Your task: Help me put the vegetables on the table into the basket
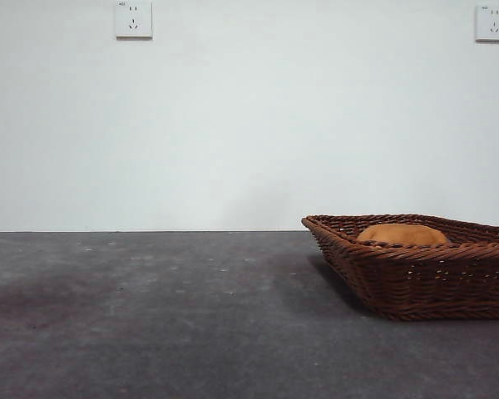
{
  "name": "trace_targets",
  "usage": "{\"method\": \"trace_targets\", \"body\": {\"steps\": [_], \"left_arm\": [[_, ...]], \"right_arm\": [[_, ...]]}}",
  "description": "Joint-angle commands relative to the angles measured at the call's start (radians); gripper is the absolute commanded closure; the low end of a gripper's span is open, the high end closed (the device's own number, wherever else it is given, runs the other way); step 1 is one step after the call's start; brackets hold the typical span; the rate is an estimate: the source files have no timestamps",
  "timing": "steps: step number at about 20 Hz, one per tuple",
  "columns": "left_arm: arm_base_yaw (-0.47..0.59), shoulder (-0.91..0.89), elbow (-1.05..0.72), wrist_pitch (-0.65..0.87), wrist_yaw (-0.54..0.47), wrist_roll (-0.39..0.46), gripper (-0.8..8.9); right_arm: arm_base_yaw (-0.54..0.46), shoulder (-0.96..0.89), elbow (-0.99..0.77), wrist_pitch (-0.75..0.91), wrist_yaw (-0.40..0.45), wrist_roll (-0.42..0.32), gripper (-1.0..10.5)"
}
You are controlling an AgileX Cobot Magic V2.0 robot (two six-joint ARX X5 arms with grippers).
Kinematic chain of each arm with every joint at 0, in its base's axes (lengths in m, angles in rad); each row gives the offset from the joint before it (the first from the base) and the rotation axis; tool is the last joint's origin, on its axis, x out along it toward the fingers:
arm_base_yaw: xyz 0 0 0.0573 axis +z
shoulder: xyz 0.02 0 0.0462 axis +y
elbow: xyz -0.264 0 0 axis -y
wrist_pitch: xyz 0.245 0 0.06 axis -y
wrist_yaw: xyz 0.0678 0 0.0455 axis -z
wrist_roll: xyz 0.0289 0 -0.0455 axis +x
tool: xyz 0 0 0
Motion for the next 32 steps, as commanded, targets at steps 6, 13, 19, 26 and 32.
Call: {"method": "trace_targets", "body": {"steps": [6, 13, 19, 26, 32], "left_arm": [[0.003, -0.002, -0.003, 0.006, 0.005, 0.032, 8.21], [0.003, -0.002, -0.003, 0.006, 0.002, 0.039, 8.18], [0.003, 0.010, -0.003, 0.006, -0.003, 0.038, 8.18], [0.003, 0.047, -0.003, 0.006, -0.003, 0.038, 8.18], [0.003, 0.089, 0.008, 0.068, -0.027, 0.062, 8.17]], "right_arm": [[0.032, -0.201, 0.002, -0.100, 0.028, -0.011, 9.5], [0.032, -0.239, 0.002, -0.100, 0.049, 0.023, 9.5], [0.032, -0.205, 0.002, -0.100, 0.083, 0.029, 9.5], [0.031, -0.132, 0.002, -0.100, 0.173, 0.029, 9.5], [0.031, -0.075, 0.002, -0.066, 0.249, 0.029, 9.5]]}}
